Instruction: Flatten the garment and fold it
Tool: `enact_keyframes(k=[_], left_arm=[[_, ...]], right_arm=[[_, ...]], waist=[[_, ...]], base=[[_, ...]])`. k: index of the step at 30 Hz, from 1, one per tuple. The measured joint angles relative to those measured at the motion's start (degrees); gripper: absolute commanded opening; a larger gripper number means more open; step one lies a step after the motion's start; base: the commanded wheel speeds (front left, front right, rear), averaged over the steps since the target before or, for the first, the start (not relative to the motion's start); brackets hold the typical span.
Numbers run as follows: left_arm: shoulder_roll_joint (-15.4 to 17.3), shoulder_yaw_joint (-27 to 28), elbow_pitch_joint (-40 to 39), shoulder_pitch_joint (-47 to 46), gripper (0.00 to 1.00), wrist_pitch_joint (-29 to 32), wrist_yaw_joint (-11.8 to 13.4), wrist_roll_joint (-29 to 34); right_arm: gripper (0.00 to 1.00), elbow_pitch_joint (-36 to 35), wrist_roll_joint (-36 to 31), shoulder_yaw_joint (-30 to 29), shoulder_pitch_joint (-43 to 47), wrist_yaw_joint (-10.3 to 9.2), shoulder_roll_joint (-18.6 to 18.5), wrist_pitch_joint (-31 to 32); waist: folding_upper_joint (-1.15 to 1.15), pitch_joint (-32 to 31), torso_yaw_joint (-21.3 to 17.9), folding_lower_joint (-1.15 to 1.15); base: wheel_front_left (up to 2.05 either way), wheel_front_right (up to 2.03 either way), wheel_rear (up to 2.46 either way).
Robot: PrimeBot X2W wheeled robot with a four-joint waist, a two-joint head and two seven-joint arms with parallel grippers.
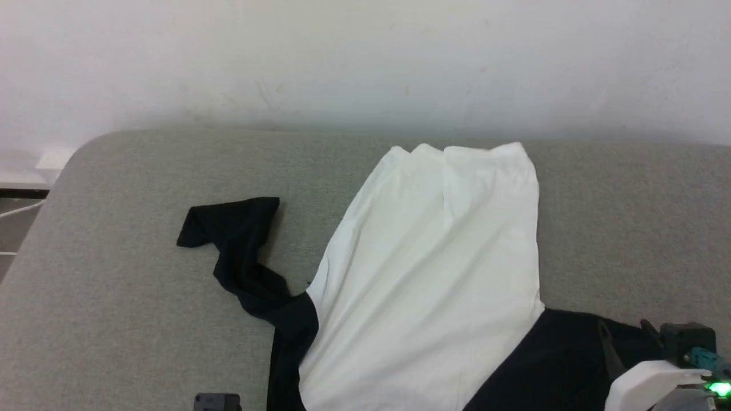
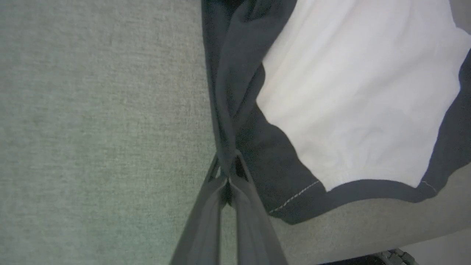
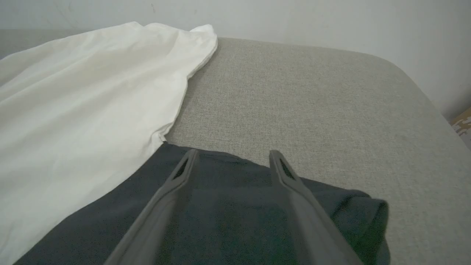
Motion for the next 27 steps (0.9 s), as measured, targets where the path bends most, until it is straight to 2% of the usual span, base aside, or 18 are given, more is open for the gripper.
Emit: enact_keyframes(k=[2, 3, 4, 5, 9, 15, 22, 27], left_arm=[[0.0, -0.2, -0.5, 1.1, 0.00, 0.7, 0.2, -0.3], [-0.1, -0.2, -0.7, 1.1, 0.09, 0.6, 0.2, -0.4], [-0.3, 0.0, -0.9, 1.1, 0.97, -0.4, 0.7, -0.2], [-0.4, 0.3, -1.1, 1.0, 1.00, -1.7, 1.3, 0.2], [-0.4, 0.8, -0.8, -1.3, 1.00, -6.4, 2.1, 1.8], [-1.4, 0.7, -0.1, -4.3, 1.00, -10.6, 2.1, 2.4], [-1.6, 0.1, 1.3, -6.9, 1.00, -11.5, 1.1, 2.4], [-1.6, 0.0, 1.8, -8.6, 1.00, -11.8, 1.1, 2.4]], right_arm=[[1.00, 0.4, -0.6, -1.8, 0.0, 0.00, 0.2, 1.6], [1.00, 0.4, -0.7, -3.1, 0.0, 0.00, 0.3, 2.4], [1.00, 0.4, -0.9, -4.5, 0.0, 0.00, 0.4, 3.1], [1.00, 0.3, -1.1, -6.2, 0.0, 0.00, 0.4, 4.1], [1.00, -0.6, -1.9, -13.7, 0.0, -0.01, 0.3, 8.1], [1.00, 0.3, -0.5, -19.1, -0.1, -0.01, 0.4, 15.6], [1.00, 4.7, -1.2, -19.4, -2.5, -0.01, 0.4, 20.0], [1.00, 8.0, -1.6, -17.3, -5.2, -0.09, -1.0, 20.7]], waist=[[0.00, -0.5, 0.7, 0.00], [0.00, -0.7, 1.0, 0.00], [0.00, -0.8, 1.1, 0.00], [0.00, -0.9, 1.1, 0.00], [0.00, -0.5, 0.9, 0.00], [0.00, 0.5, 0.6, 0.01], [0.00, 2.9, 0.5, 0.01], [0.00, 5.1, 0.8, 0.01]], base=[[0.00, 0.00, 0.00], [0.00, 0.00, 0.00], [0.00, 0.00, 0.00], [0.00, 0.00, 0.00], [0.00, 0.00, 0.00], [0.00, 0.00, 0.00], [0.00, 0.00, 0.00], [0.00, 0.00, 0.00]])
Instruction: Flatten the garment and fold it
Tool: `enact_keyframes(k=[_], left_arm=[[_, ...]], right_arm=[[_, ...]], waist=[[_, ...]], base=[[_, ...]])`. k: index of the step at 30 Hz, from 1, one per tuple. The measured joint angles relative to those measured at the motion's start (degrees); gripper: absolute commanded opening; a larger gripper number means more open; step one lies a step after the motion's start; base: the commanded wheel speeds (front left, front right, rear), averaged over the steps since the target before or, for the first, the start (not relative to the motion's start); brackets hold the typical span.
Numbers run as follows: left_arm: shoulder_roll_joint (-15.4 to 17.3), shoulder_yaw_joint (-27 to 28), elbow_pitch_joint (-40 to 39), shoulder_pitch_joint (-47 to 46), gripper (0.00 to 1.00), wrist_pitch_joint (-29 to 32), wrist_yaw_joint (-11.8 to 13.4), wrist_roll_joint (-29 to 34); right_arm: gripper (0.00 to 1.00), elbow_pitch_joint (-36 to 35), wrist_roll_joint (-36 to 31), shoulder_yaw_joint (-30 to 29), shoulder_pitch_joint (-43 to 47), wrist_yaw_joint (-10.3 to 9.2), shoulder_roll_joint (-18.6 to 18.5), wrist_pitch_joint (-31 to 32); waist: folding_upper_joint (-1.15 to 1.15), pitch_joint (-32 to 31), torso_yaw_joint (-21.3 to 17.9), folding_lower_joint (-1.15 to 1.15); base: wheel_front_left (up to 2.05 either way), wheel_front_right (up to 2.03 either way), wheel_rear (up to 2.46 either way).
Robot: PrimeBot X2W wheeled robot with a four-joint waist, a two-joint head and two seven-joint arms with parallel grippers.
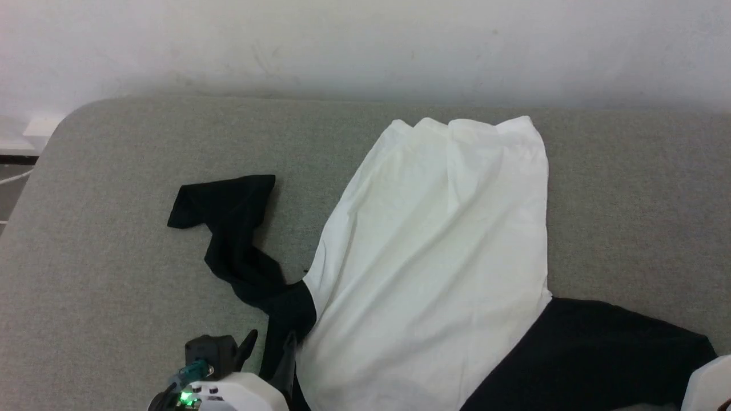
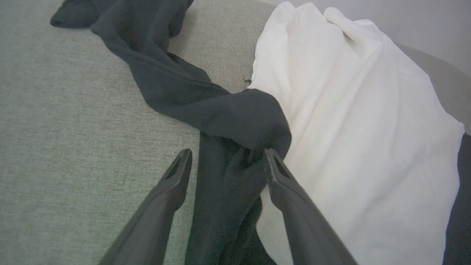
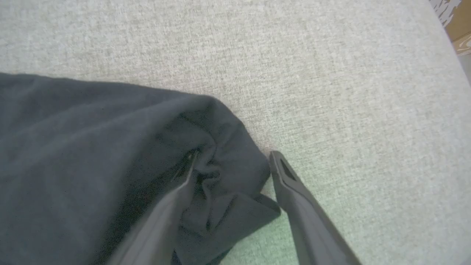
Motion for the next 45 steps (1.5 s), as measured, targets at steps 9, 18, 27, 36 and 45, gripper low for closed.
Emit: enact_keyframes(k=[9, 18, 27, 36, 45], left_arm=[[-0.5, -0.3, 2.0, -0.9, 1.00, -0.6, 0.0, 0.0], [-1.7, -1.3, 3.6, -1.6, 1.00, -1.6, -0.2, -0.6], [-2.2, -2.2, 5.0, -4.5, 1.00, -2.4, -1.0, -0.6], [-3.0, -2.8, 7.2, -6.1, 1.00, -3.1, -1.1, -1.0], [-2.5, -2.0, 8.2, -6.0, 1.00, -4.4, -1.0, -1.9]], right_arm=[[0.00, -0.4, -6.4, 1.1, -3.6, 0.10, -6.8, -6.9], [0.00, -10.8, -11.5, 11.3, -8.3, 0.10, -19.0, -9.5], [0.00, -5.5, -14.1, 24.3, -18.9, 0.10, -28.8, -15.2], [1.00, 13.5, -13.2, 29.1, -26.8, 0.10, -27.3, -20.5], [1.00, 16.0, -5.8, 26.3, -27.0, 0.09, -18.9, -26.8]], waist=[[0.00, 0.6, 0.5, 0.01], [0.00, -0.6, 2.0, 0.00], [0.00, 2.6, 4.6, 0.00], [0.00, 5.1, 7.4, 0.02], [0.00, 2.7, 5.4, 0.00]], base=[[0.00, 0.00, 0.00], [0.00, 0.00, 0.00], [0.00, 0.00, 0.00], [0.00, 0.00, 0.00], [0.00, 0.00, 0.00]])
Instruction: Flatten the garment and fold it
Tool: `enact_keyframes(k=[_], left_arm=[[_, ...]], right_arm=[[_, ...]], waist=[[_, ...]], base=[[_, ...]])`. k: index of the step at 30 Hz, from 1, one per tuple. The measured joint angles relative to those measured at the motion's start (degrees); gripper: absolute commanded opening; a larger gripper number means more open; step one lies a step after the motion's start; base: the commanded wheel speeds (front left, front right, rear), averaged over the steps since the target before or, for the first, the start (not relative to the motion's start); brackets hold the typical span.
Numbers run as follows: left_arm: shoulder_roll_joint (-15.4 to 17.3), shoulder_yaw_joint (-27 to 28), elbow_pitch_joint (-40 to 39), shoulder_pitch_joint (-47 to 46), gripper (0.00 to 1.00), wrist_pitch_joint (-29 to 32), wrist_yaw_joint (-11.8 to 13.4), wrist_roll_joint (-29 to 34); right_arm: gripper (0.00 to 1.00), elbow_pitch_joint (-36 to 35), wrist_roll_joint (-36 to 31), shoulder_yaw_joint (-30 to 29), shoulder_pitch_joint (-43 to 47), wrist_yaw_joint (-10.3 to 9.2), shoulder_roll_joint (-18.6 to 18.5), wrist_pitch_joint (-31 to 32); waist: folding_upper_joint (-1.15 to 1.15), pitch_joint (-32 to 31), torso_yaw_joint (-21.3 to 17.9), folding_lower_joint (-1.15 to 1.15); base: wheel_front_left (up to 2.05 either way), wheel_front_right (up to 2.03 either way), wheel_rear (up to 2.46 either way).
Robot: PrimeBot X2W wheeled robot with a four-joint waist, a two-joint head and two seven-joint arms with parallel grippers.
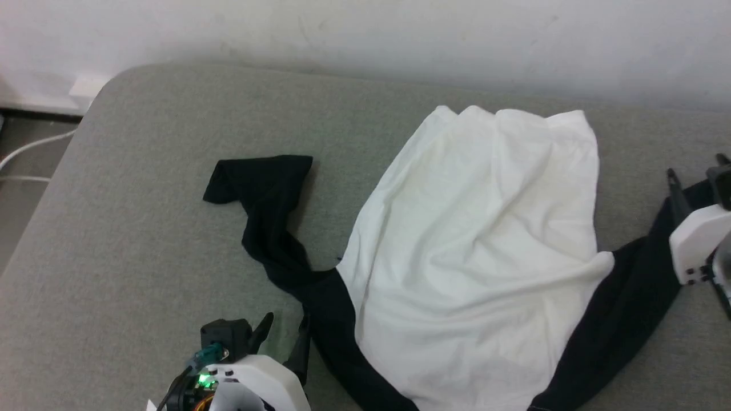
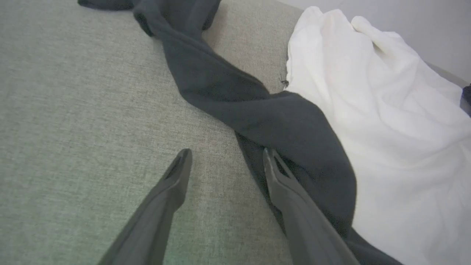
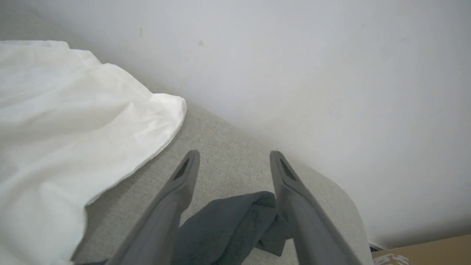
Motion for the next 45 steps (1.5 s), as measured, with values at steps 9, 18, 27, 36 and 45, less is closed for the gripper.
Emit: enact_keyframes(k=[9, 18, 27, 36, 45], left_arm=[[0.6, 1.2, -0.4, 3.6, 1.00, -2.0, 1.2, -0.9], [1.5, 1.4, -0.8, 6.2, 1.00, -2.7, 1.6, -1.1], [1.4, 0.5, -0.6, 6.5, 1.00, -3.1, 1.6, -1.1], [1.4, -0.6, 0.2, 6.5, 1.00, -2.8, 1.6, -1.1], [1.3, -2.0, 0.7, 6.4, 1.00, -0.5, 1.5, -1.5]], right_arm=[[1.00, -14.0, 15.4, 0.7, 14.8, 0.00, 8.8, 6.3], [1.00, -28.6, 29.3, 3.1, 32.9, -0.02, 14.3, 25.7], [1.00, -31.5, 32.8, 1.0, 36.6, -0.07, 18.2, 32.3], [1.00, -23.2, 30.5, -0.2, 35.3, -0.07, 19.3, 30.9], [0.00, -17.8, 27.7, -1.1, 31.0, 0.00, 19.8, 26.8]], waist=[[0.00, -5.3, -4.3, -0.01], [0.00, -9.9, -8.2, -0.01], [0.00, -10.2, -8.3, 0.00], [0.00, -8.8, -5.7, 0.00], [0.00, -7.1, -4.0, 0.00]], base=[[0.00, 0.00, 0.00], [0.00, 0.00, 0.00], [0.00, 0.00, 0.00], [0.00, 0.00, 0.00], [0.00, 0.00, 0.00]])
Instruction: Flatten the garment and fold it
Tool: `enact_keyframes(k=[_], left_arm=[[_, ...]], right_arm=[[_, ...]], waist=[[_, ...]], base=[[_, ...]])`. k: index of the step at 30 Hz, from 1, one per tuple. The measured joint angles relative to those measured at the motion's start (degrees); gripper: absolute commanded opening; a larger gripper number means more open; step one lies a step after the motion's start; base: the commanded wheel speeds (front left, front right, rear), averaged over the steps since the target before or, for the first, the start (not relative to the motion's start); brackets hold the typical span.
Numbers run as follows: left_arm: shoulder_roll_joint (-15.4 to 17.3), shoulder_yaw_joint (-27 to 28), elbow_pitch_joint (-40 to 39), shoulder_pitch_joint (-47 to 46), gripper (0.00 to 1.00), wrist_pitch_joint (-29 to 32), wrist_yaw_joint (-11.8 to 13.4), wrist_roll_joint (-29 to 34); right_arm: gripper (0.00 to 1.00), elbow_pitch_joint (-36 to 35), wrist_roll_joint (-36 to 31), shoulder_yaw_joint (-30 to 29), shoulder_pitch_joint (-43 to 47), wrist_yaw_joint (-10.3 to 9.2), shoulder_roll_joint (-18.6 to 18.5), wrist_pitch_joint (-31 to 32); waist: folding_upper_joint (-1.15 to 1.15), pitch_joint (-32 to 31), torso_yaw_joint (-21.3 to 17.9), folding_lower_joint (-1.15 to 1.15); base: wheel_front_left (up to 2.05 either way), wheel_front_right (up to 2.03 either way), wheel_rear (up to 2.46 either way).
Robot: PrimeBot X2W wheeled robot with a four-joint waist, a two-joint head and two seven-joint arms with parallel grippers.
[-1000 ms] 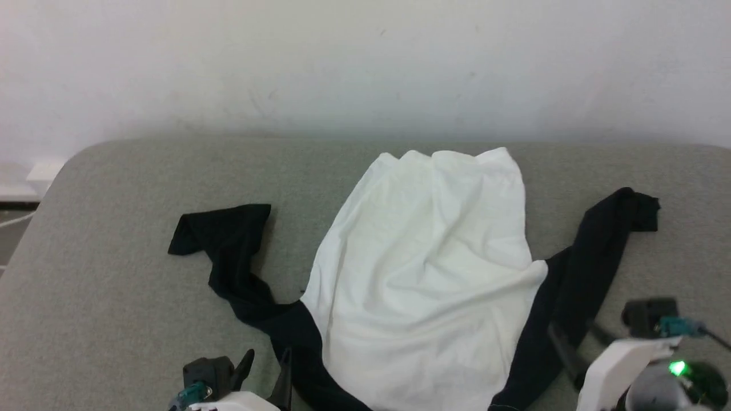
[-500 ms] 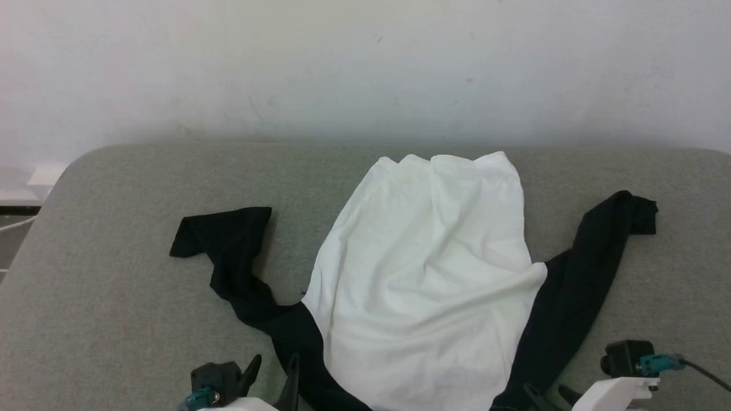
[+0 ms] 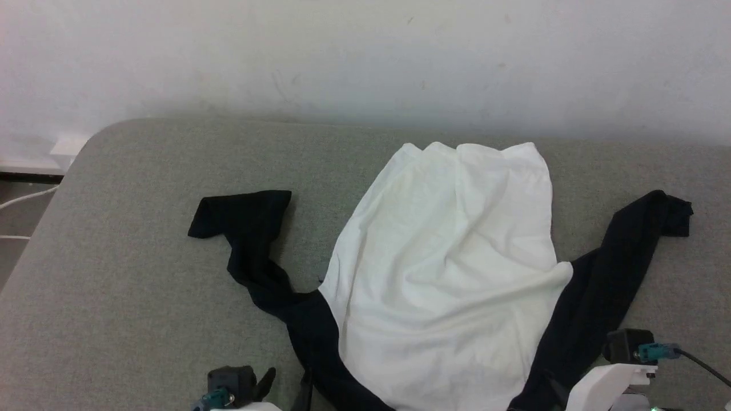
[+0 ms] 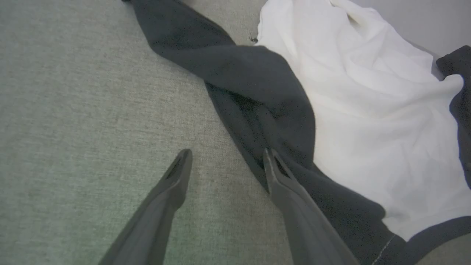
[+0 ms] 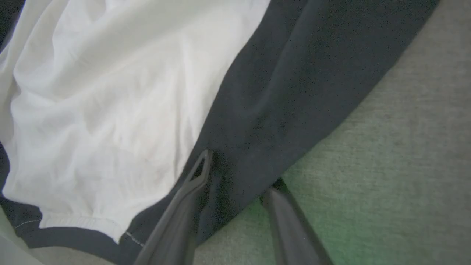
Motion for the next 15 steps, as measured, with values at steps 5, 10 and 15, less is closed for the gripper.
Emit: enact_keyframes(k=[5, 10, 15], left_arm=[[0.0, -1.9, -0.5, 0.5, 1.00, 5.9, -2.2, -2.9], [-0.3, -3.1, -2.9, 1.8, 1.00, 10.0, -3.5, -5.6], [-1.3, -3.9, -3.0, 1.8, 1.00, 12.9, -4.0, -7.3]], right_arm=[[0.00, 0.5, 0.4, -0.1, -0.2, -0.07, 0.1, -1.4], [0.00, 0.0, 0.4, 0.5, 0.0, -0.07, 0.2, -1.7], [0.00, -0.9, 0.5, 1.6, 0.0, -0.07, 0.2, -1.7]], waist=[[0.00, 0.0, -0.1, 0.00], [0.00, -0.2, -1.2, 0.00], [0.00, 0.2, -2.3, 0.00]], base=[[0.00, 0.00, 0.00], [0.00, 0.00, 0.00], [0.00, 0.00, 0.00]])
